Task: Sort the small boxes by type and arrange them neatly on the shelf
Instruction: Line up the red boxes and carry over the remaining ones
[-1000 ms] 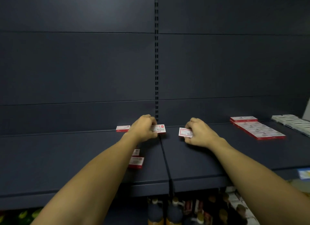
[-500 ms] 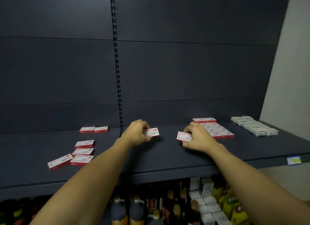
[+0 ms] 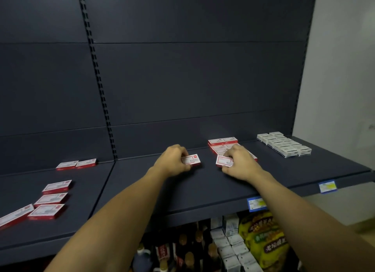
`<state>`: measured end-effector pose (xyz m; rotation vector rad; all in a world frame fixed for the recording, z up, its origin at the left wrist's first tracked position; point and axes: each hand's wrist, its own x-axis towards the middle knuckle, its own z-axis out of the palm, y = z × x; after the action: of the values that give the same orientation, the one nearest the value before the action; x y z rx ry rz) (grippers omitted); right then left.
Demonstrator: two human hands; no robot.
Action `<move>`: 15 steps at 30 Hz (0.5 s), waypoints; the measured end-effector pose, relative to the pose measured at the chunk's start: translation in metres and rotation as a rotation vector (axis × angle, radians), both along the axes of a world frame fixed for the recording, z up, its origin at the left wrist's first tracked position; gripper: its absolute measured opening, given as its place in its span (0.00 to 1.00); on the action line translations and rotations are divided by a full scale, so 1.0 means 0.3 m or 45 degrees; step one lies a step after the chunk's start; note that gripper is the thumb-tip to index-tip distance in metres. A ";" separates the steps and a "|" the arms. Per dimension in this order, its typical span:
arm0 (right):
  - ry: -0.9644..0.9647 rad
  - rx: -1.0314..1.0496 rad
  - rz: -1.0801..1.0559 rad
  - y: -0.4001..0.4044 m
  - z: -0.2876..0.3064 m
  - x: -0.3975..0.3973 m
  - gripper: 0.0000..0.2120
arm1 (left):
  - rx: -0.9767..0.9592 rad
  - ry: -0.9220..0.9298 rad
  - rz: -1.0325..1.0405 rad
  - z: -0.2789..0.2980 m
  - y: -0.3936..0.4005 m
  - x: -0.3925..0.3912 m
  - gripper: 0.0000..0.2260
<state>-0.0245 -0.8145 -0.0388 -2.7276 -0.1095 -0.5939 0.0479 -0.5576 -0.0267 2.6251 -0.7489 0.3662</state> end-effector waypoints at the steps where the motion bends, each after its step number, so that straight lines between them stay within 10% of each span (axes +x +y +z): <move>1: 0.002 0.002 -0.005 -0.017 -0.005 0.015 0.21 | 0.007 0.000 -0.008 -0.004 -0.029 0.018 0.17; 15: -0.005 -0.096 -0.023 -0.213 0.082 0.311 0.20 | -0.044 -0.004 -0.044 0.016 -0.298 0.330 0.15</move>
<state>0.0688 -0.8782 -0.0142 -2.8032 -0.1110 -0.6120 0.1470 -0.6470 -0.0218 2.5764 -0.7806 0.3706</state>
